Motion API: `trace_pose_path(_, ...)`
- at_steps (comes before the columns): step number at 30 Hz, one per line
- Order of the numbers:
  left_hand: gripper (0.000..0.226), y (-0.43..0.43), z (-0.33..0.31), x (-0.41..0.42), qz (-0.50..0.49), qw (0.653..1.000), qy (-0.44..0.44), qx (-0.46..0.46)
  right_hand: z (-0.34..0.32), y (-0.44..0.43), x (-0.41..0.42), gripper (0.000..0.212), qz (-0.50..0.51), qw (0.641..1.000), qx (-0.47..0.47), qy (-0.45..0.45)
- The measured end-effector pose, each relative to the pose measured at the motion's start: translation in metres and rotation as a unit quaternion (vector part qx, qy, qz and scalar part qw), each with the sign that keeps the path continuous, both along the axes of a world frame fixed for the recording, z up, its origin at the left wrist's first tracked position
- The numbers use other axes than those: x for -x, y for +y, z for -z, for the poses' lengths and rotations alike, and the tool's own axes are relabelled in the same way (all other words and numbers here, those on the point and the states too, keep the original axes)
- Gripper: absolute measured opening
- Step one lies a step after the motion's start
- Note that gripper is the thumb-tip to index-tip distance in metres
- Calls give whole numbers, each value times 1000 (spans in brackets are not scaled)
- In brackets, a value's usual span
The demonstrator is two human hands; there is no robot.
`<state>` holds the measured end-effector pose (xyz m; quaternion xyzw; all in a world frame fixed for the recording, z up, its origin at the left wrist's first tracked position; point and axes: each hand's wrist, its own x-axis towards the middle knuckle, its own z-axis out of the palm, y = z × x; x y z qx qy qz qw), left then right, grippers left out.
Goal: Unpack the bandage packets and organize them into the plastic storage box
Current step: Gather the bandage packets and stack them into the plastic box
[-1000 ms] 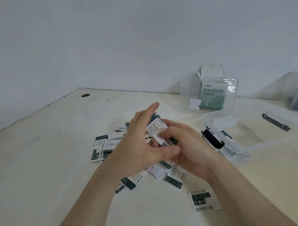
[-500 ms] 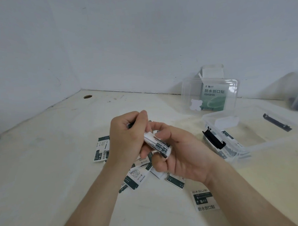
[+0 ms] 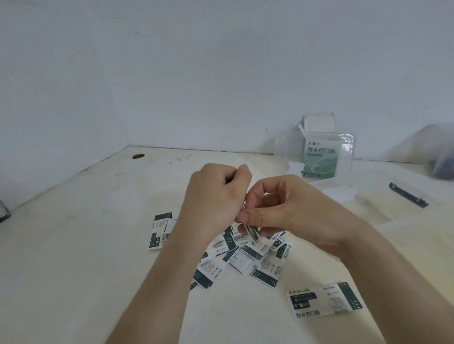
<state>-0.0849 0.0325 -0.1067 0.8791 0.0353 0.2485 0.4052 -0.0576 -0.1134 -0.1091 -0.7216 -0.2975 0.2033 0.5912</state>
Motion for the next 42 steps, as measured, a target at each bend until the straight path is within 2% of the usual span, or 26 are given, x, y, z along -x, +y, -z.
trace_pose_path(4,25,-6,-5,5,105,990,15,92,-2,-13,-1,15,34,995,-73,55)
trace_pose_path(5,43,-5,-4,7,146,984,30,96,-2,-17,-3,17,42,991,-99,78)
trace_pose_path(7,88,-3,0,10,201,977,50,48,-3,-24,-5,25,56,979,-151,122)
trace_pose_path(8,102,-6,2,12,214,975,50,15,-4,-28,-6,32,59,976,-164,134)
trace_pose_path(10,110,-15,2,15,220,974,37,-33,-5,-35,-7,42,62,976,-160,138)
trace_pose_path(13,107,-27,-2,15,219,975,16,-33,-6,-44,-9,40,54,979,-139,140)
trace_pose_path(20,109,-45,-13,8,253,965,27,-65,-9,-67,-13,38,36,980,-134,146)
trace_pose_path(23,107,-52,-17,2,287,957,51,-7,-11,-80,-16,39,30,979,-142,146)
trace_pose_path(26,91,-55,-20,-9,309,948,47,58,-12,-93,-17,23,8,978,-136,155)
trace_pose_path(31,54,-72,-19,-22,335,927,62,155,-10,-111,-22,47,-13,978,-132,162)
trace_pose_path(34,51,-81,-15,-27,343,921,65,173,-7,-120,-25,51,-7,977,-137,166)
trace_pose_path(37,55,-86,-11,-35,342,930,50,129,-5,-129,-28,49,-23,972,-149,182)
trace_pose_path(39,52,-91,-13,-38,331,936,40,111,-4,-134,-31,41,-31,970,-157,183)
trace_pose_path(42,55,-102,-16,-41,308,944,32,113,-7,-140,-36,16,-11,971,-169,171)
